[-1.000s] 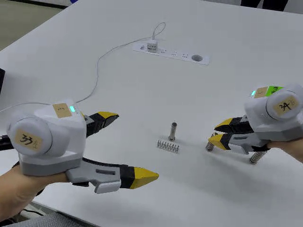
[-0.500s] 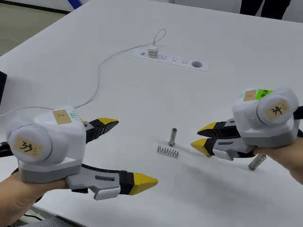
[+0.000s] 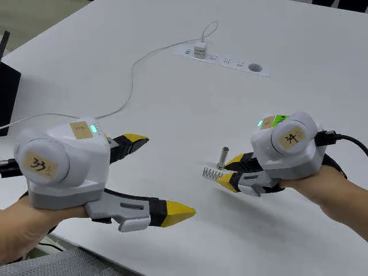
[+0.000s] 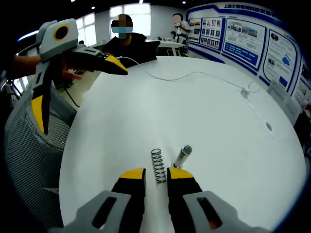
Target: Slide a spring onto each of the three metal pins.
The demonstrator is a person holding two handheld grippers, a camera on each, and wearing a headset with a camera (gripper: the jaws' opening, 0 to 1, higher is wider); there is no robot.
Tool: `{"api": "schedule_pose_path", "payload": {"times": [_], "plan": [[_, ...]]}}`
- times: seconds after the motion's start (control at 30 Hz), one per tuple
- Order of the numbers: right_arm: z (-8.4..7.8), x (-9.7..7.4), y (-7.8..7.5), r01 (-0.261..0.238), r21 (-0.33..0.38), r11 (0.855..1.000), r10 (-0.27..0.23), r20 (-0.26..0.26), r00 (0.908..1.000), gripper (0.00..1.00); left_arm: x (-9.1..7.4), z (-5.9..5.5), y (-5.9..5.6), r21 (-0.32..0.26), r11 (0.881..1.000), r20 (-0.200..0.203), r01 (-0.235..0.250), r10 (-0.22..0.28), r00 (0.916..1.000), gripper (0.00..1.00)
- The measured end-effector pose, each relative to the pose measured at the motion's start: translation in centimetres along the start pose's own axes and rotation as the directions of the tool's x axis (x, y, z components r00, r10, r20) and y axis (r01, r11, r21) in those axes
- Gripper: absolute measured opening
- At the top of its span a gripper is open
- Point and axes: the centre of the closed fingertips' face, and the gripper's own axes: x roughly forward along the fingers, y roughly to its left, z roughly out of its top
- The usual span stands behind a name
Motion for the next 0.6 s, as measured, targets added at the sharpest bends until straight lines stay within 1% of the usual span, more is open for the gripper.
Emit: {"api": "schedule_pose_path", "payload": {"times": [0.03, 0.07, 0.17, 0.3, 0.33, 0.43, 0.6], "plan": [[-0.4, 0.2, -0.1, 0.006, 0.017, 1.000, -0.006, -0.017, 0.9998, 0.18, 0.0, 0.0, 0.0, 0.001, 1.000, -0.001, 0.001, -0.001, 1.0000, 0.94], [-0.6, 0.4, -0.3, 0.010, 0.016, 1.000, -0.010, -0.023, 0.9997, 0.18, 0.0, -0.1, 0.1, 0.003, 1.000, -0.005, 0.001, -0.001, 1.0000, 0.94], [-0.8, 0.8, -0.3, -0.001, 0.027, 1.000, 0.002, -0.027, 0.9996, 0.17, 0.0, -0.3, 0.2, -0.001, 1.000, -0.007, -0.001, 0.001, 1.0000, 0.94], [-1.1, 0.9, -0.4, 0.006, 0.028, 1.000, -0.004, -0.045, 0.9990, 0.16, 0.0, -0.6, 0.3, -0.006, 1.000, -0.010, -0.003, 0.003, 0.9999, 0.93], [-1.3, 1.0, -0.3, 0.000, 0.035, 0.999, 0.002, -0.049, 0.9988, 0.15, 0.0, -0.6, 0.3, -0.007, 1.000, -0.011, -0.004, 0.004, 0.9999, 0.93], [-1.4, 1.0, -0.1, -0.009, 0.050, 0.999, 0.011, -0.045, 0.9989, 0.11, 0.0, -0.6, 0.4, -0.009, 1.000, -0.011, -0.008, 0.008, 0.9999, 0.93], [-1.4, 1.0, 0.0, -0.009, 0.058, 0.998, 0.011, -0.038, 0.9992, 0.11, 0.0, -0.5, 0.4, -0.005, 1.000, -0.010, -0.006, 0.005, 0.9999, 0.93]]}}
